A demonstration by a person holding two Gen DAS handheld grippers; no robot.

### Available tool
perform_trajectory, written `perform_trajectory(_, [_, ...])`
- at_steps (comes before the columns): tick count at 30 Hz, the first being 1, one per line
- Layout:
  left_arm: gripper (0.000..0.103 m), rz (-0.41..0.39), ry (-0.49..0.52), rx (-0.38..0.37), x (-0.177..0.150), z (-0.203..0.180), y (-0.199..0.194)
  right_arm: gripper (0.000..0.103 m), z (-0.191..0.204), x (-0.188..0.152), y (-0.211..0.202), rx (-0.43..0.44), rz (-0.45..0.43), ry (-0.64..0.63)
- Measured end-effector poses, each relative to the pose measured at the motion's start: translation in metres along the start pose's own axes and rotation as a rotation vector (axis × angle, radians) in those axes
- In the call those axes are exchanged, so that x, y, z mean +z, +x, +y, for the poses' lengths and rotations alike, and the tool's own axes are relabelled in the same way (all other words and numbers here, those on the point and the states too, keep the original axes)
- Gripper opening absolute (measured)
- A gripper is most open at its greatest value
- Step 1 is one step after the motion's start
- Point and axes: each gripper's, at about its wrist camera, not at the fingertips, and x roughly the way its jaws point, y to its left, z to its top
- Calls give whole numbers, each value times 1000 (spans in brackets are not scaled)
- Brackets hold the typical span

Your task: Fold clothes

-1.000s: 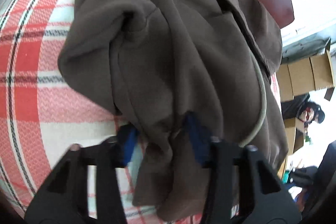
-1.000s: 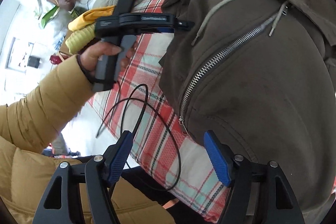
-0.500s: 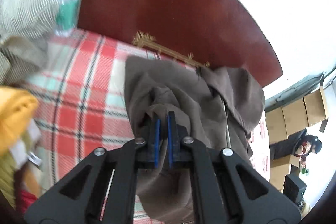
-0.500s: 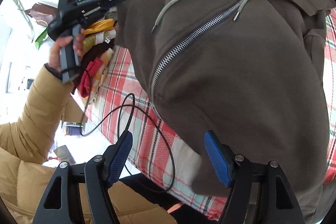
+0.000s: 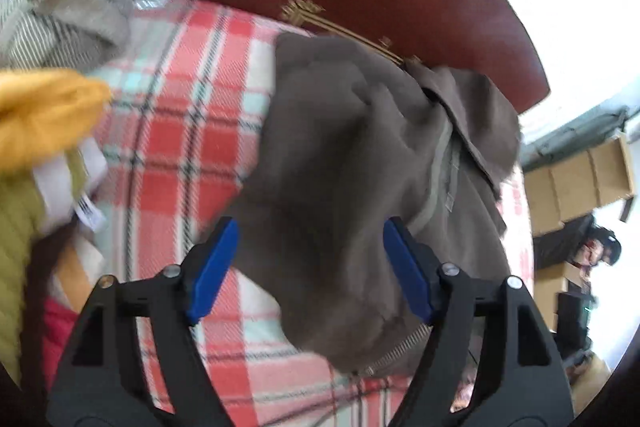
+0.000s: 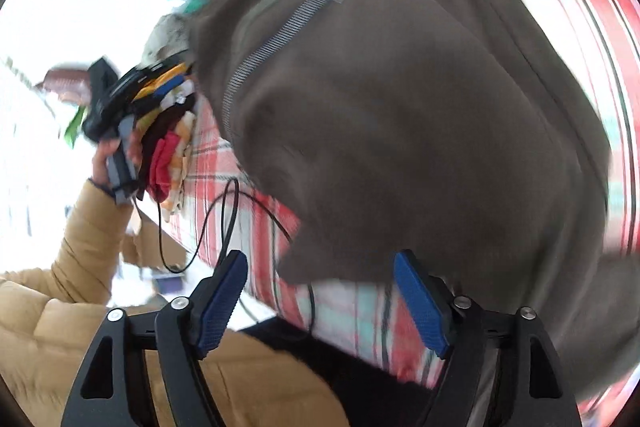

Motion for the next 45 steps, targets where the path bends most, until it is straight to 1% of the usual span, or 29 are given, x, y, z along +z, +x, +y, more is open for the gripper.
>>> perform_trajectory(2, [77,49,35,-32,-8,-11,9,79,-11,-12,5,30,9,41])
perform_trajectory(4, [78,109,92,-23,-16,-26,25,79,-19,-20,11,69,10,82])
perform_trajectory(6, [78,163,136,-12,-22,-38,42,79,-24,-19,19,131,-8,123])
perform_trajectory(9, [78,210,183,-5,-28,-51,69,80,-20,-8,37,196,-35,122])
perform_trajectory(10, [77,234,184,8,-28,-53,78,80,-18,-3,43,211,-44,119])
perform_trajectory(11, [69,250,166,-4,-29,-53,84,81,-17,3,50,209,-61,125])
perform_trajectory(12, [65,265,143,-22,-30,-52,88,80,-17,8,56,203,-78,143])
perform_trajectory(13, [53,279,120,-39,-31,-51,93,76,-19,11,59,207,-91,158])
perform_trajectory(14, [43,283,127,-47,-33,-54,91,47,-20,14,62,214,-102,168])
perform_trajectory(15, [38,284,139,-53,-35,-58,89,20,-21,15,63,212,-109,168])
perform_trajectory(16, [29,285,152,-59,-37,-62,86,20,-20,14,61,199,-110,159])
perform_trajectory(17, [26,298,166,-77,-43,-67,82,17,-19,13,56,186,-107,149])
perform_trajectory(20, [26,345,210,-139,-60,-86,70,15,-18,2,30,172,-99,105])
perform_trajectory(24, [26,414,247,-231,-98,-117,61,14,-32,-19,-7,104,-54,76])
perform_trajectory(27, [27,399,217,-197,-122,-118,55,13,-50,-26,-27,13,-21,70])
perform_trajectory(28, [31,392,205,-184,-130,-118,52,13,-53,-27,-31,-11,-12,61])
perform_trajectory(30, [43,342,131,-142,-135,-105,43,13,-54,-26,-35,-49,19,17])
perform_trajectory(31, [54,313,100,-112,-136,-98,37,13,-51,-24,-36,-73,33,-14])
perform_trajectory(32, [60,285,68,-84,-136,-88,31,10,-52,-24,-36,-122,61,-50])
perform_trajectory(33, [60,265,49,-65,-135,-82,27,8,-53,-24,-36,-185,97,-88])
perform_trajectory(34, [62,241,38,-29,-131,-76,23,0,-58,-23,-35,-237,137,-103])
perform_trajectory(35, [62,216,31,1,-126,-71,21,0,-68,-24,-36,-278,166,-96])
perform_trajectory(36, [62,191,25,28,-120,-67,18,3,-78,-24,-41,-302,167,-74])
perform_trajectory(38, [64,142,15,88,-105,-58,16,5,-82,-22,-56,-240,94,-47])
perform_trajectory(40, [70,103,29,148,-88,-54,19,16,-69,-19,-66,-120,17,-62])
perform_trajectory(42, [75,75,31,174,-72,-49,24,61,-58,-16,-68,-37,-39,-63])
perform_trajectory(43, [76,62,31,185,-63,-46,27,70,-54,-16,-67,-23,-62,-56])
perform_trajectory(44, [76,55,37,198,-53,-45,33,75,-54,-16,-66,-21,-81,-41])
perform_trajectory(45, [77,61,38,200,-43,-42,40,75,-55,-16,-64,-16,-98,-25])
